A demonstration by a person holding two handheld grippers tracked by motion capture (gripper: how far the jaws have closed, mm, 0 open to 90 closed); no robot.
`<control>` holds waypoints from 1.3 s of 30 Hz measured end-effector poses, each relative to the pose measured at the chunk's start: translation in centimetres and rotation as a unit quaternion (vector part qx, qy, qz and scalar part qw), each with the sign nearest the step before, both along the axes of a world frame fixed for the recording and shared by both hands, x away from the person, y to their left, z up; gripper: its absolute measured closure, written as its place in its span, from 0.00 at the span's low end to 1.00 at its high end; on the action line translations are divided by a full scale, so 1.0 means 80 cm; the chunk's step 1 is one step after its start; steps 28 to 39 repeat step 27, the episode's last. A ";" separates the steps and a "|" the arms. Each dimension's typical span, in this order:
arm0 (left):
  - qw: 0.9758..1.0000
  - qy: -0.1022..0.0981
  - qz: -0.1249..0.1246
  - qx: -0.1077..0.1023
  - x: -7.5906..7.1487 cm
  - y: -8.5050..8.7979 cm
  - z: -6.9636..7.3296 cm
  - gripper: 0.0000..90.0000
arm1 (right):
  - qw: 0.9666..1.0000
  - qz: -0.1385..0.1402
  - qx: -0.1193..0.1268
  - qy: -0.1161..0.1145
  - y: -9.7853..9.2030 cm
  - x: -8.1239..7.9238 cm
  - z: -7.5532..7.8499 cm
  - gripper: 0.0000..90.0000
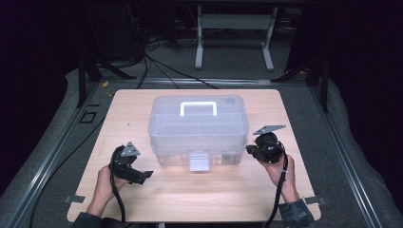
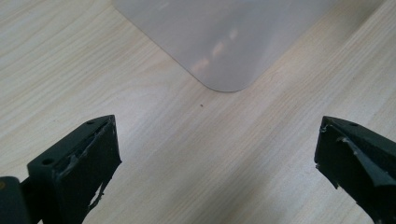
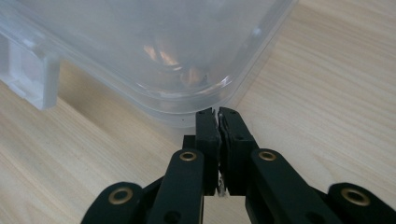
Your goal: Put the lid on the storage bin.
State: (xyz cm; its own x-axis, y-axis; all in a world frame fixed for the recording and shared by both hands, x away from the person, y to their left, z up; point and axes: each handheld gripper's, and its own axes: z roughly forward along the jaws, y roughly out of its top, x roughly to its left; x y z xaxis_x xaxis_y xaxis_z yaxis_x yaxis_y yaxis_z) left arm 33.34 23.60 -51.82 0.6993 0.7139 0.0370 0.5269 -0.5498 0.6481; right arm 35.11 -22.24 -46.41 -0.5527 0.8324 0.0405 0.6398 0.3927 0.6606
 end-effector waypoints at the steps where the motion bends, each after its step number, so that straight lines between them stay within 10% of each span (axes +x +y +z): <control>1: 1.000 0.000 0.000 0.000 0.000 0.000 0.000 0.00 | 1.000 0.001 -0.002 0.003 -0.001 0.000 0.000 0.97; 17: 1.000 0.008 0.015 -0.009 0.006 0.011 -0.006 0.00 | 1.000 -0.025 -0.010 0.015 -0.026 0.003 -0.017 0.86; 22: 0.999 0.028 0.013 -0.009 0.012 0.014 -0.013 0.00 | 0.998 -0.061 -0.017 0.028 -0.052 0.006 -0.048 0.69; 24: 0.999 0.033 0.016 -0.011 0.013 0.015 -0.016 0.00 | 0.998 -0.041 0.032 0.045 -0.065 0.010 -0.062 0.54; 25: 0.999 0.033 0.017 -0.012 0.014 0.016 -0.017 0.00 | 0.996 -0.074 -0.002 0.043 -0.069 0.008 -0.067 0.47; 26: 0.999 0.034 0.020 -0.015 0.015 0.018 -0.017 0.00 | 0.997 -0.051 0.032 0.053 -0.075 0.011 -0.073 0.42; 27: 0.999 0.036 0.021 -0.016 0.015 0.020 -0.018 0.00 | 0.996 -0.074 0.012 0.049 -0.077 0.010 -0.078 0.36; 39: 0.999 0.036 0.021 -0.016 0.015 0.020 -0.018 0.00 | 0.996 -0.074 0.012 0.049 -0.077 0.010 -0.078 0.36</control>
